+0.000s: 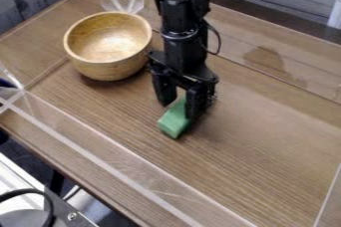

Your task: Remove the green block from inside the brown bowl and put it on the table

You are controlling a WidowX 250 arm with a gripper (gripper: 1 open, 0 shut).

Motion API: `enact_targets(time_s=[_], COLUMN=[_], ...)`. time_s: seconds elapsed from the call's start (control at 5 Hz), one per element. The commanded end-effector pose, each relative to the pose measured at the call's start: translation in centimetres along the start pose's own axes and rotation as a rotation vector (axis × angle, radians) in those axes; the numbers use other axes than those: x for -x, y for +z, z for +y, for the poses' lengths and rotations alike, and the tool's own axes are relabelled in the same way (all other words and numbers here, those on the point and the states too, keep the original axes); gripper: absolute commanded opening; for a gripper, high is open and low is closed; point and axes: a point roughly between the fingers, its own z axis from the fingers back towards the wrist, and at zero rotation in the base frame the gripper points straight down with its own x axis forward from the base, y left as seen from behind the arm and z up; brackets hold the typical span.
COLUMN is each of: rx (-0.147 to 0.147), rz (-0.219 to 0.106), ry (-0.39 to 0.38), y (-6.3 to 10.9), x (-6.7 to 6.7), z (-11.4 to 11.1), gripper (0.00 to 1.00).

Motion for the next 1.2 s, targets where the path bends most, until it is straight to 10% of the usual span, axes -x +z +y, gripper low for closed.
enact_targets(time_s=[0.0,0.4,1.0], rx=[-0.005,-0.008,-0.021], rz=[-0.081,-0.171,-0.143], ry=[0.01,0.021,0.003], y=[3.1,8.9,7.2], x=[-0.8,-1.5,-1.6], z=[0.1,-1.1,-1.6], gripper=[1.0,1.0,1.0])
